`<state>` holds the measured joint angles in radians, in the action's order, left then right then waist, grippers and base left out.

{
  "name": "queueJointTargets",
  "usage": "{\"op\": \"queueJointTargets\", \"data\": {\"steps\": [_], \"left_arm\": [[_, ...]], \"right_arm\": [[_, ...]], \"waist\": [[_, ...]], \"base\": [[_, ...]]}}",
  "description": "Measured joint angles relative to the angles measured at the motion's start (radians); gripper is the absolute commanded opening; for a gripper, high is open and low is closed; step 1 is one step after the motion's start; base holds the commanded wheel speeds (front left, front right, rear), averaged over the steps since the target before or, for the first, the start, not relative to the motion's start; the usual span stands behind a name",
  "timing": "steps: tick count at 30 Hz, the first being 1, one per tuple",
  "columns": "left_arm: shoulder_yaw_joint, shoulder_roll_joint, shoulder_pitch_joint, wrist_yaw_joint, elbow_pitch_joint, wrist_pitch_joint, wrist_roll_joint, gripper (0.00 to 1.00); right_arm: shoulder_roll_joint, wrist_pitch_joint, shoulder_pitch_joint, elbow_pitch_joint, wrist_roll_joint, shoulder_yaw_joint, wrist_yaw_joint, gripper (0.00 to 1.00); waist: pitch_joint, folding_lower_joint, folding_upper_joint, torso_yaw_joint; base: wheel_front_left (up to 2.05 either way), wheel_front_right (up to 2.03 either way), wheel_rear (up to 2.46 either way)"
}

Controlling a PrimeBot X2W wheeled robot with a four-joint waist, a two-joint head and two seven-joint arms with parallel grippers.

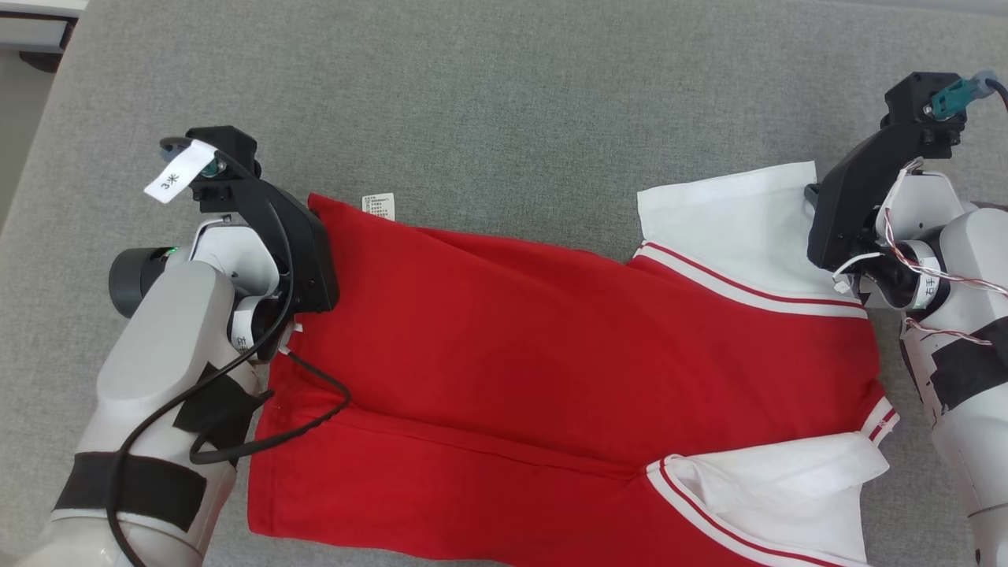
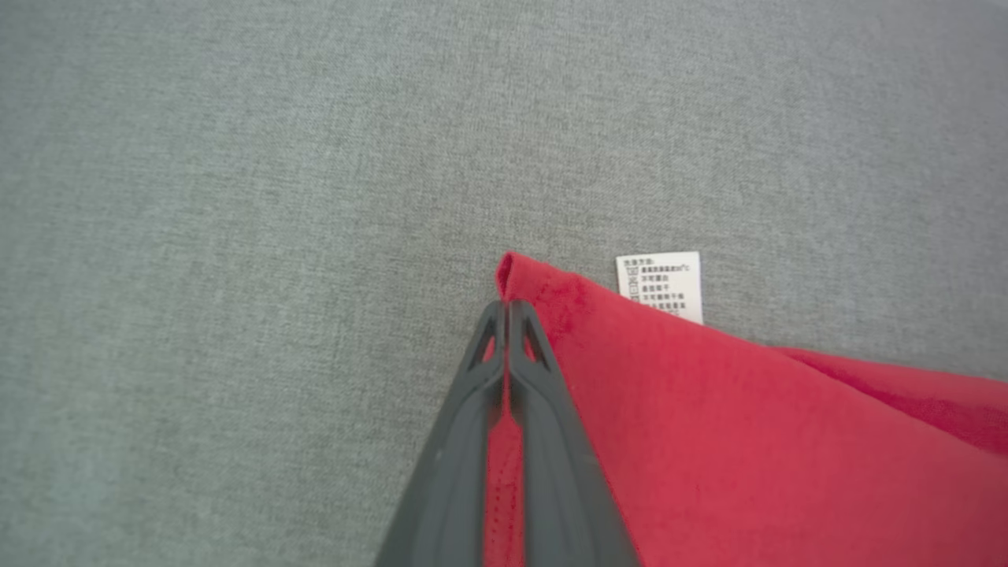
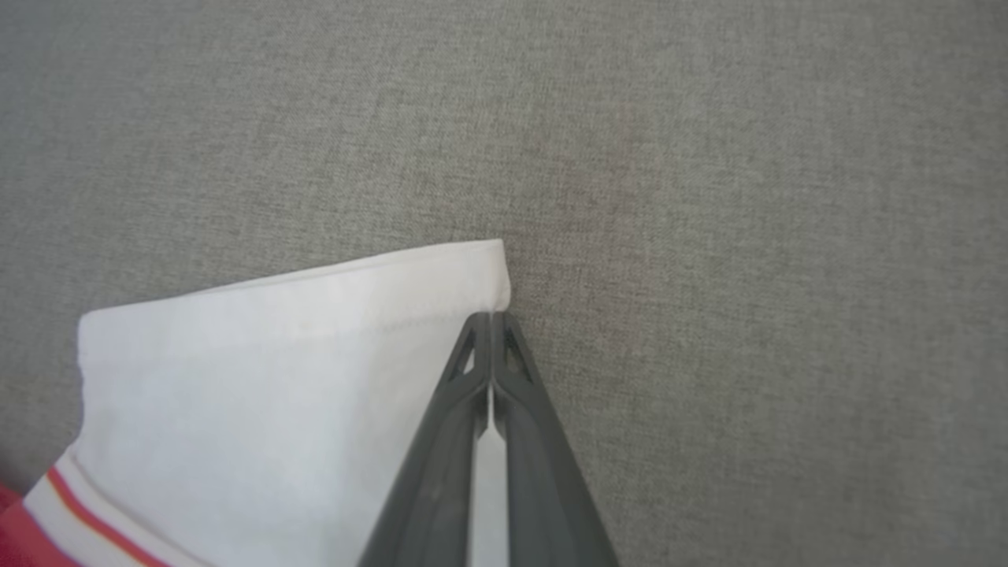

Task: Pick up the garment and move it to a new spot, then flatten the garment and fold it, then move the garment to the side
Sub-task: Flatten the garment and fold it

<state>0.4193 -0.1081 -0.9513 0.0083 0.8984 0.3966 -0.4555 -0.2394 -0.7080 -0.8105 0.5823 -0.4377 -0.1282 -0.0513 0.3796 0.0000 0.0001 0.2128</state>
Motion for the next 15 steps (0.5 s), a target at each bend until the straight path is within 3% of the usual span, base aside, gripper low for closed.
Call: {"op": "queueJointTargets", "data": {"steps": [3, 4, 5, 6, 7, 15], "left_arm": [[0.002, 0.003, -0.002, -0.007, 0.013, -0.011, 0.000, 0.00], [0.002, 0.004, -0.003, -0.009, 0.017, -0.011, 0.000, 0.00], [0.003, 0.004, -0.003, -0.009, 0.020, -0.012, 0.000, 0.00], [0.003, 0.004, -0.003, -0.010, 0.024, -0.017, 0.000, 0.00], [0.004, 0.005, -0.003, -0.010, 0.027, -0.020, 0.000, 0.00], [0.007, 0.015, -0.010, -0.019, 0.049, -0.038, 0.000, 0.00]], "right_arm": [[0.000, 0.006, 0.000, 0.006, 0.000, 0.003, 0.000, 0.00], [0.000, 0.010, 0.000, 0.008, 0.000, 0.006, -0.001, 0.16], [0.000, 0.013, 0.000, 0.010, 0.000, 0.007, -0.001, 0.44], [0.000, 0.015, 0.000, 0.011, 0.000, 0.008, -0.001, 0.56], [0.000, 0.020, 0.000, 0.014, 0.000, 0.009, -0.002, 1.00], [0.002, 0.037, -0.005, 0.027, 0.000, 0.015, -0.011, 1.00]], "waist": [[-0.003, 0.0000, 0.0000, 0.002], [-0.004, 0.0000, 0.0000, 0.003], [-0.005, 0.0000, 0.0000, 0.003], [-0.006, 0.0000, 0.0000, 0.004], [-0.006, 0.0000, 0.0000, 0.004], [-0.003, 0.0000, 0.0000, 0.010]], "base": [[0.00, 0.00, 0.00], [0.00, 0.00, 0.00], [0.00, 0.00, 0.00], [0.00, 0.00, 0.00], [0.00, 0.00, 0.00], [0.00, 0.00, 0.00]]}}
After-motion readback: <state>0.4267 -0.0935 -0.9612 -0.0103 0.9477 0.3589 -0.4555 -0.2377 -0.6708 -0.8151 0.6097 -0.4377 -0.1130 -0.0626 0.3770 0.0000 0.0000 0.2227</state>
